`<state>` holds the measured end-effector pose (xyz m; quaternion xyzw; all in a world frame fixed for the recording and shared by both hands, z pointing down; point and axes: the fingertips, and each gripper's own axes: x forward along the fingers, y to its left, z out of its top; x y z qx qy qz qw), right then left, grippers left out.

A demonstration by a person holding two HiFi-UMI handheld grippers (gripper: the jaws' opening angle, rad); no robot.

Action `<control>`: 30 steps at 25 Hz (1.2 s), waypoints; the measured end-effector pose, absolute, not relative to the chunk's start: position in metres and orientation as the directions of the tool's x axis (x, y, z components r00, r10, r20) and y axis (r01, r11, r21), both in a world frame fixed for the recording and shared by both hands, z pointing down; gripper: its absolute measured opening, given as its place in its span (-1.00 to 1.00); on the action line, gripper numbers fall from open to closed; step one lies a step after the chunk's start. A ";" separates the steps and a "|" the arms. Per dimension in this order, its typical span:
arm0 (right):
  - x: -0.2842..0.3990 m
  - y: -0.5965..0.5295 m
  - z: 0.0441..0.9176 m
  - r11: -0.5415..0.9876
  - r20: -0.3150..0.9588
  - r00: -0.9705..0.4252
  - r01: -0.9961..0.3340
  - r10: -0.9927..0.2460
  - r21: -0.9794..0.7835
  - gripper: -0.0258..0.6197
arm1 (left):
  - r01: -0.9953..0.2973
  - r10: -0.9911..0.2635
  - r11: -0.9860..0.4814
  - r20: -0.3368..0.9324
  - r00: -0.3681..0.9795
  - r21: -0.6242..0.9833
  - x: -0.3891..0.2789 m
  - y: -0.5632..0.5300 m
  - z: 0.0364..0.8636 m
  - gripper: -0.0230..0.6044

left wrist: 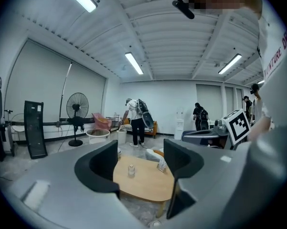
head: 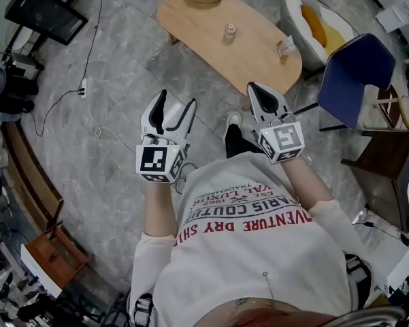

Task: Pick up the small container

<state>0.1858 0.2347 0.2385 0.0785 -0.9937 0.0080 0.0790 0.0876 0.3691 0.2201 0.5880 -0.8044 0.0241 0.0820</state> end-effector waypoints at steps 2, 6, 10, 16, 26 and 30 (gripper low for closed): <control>0.162 0.205 0.238 0.988 0.162 -0.975 -0.155 -0.152 -0.004 -0.90 | -0.950 -0.940 0.305 0.176 -0.291 0.062 0.063 0.339 0.222 0.06; 0.122 0.140 0.244 0.988 0.182 -0.972 -0.153 -0.146 -0.023 -0.90 | -0.952 -0.939 0.298 0.203 -0.279 0.073 0.023 0.272 0.229 0.06; 0.088 0.074 0.256 0.986 0.207 -0.967 -0.161 -0.149 -0.043 -0.90 | -0.965 -0.939 0.260 0.243 -0.242 0.043 -0.009 0.200 0.243 0.06; 0.062 0.019 0.284 0.967 0.262 -0.942 -0.239 -0.209 -0.088 -0.90 | -0.987 -0.935 0.157 0.327 -0.134 0.045 -0.037 0.132 0.280 0.06; 0.018 -0.054 0.353 0.854 0.377 -0.830 -0.495 -0.411 -0.161 -0.90 | -0.984 -0.882 -0.162 0.437 0.177 0.072 -0.095 0.023 0.360 0.06; -0.001 -0.067 0.388 0.774 0.426 -0.768 -0.598 -0.479 -0.208 -0.90 | -0.954 -0.827 -0.289 0.483 0.289 0.077 -0.119 -0.009 0.395 0.07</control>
